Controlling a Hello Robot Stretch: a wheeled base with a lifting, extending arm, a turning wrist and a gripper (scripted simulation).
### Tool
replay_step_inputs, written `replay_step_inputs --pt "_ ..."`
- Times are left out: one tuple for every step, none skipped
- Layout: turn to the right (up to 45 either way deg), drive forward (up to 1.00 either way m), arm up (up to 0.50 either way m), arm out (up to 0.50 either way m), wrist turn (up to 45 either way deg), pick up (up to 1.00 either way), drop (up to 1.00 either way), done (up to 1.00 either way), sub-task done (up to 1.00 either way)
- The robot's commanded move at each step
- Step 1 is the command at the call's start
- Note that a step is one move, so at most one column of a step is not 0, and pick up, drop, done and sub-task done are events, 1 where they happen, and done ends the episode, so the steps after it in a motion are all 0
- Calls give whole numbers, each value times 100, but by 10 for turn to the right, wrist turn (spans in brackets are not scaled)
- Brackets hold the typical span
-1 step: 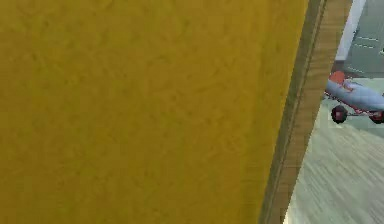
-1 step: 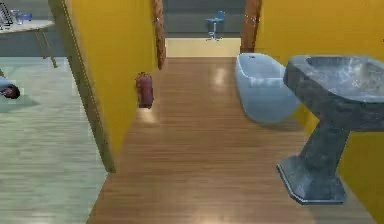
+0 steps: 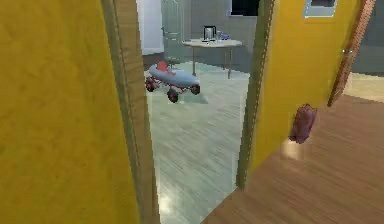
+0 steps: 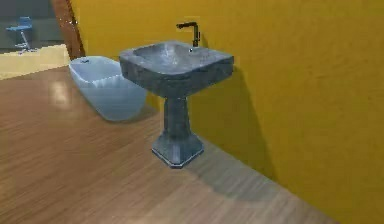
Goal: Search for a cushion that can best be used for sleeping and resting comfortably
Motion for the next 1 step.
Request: replay_step_inputs --pt "450 0 0 0 0 0 0 0 0"
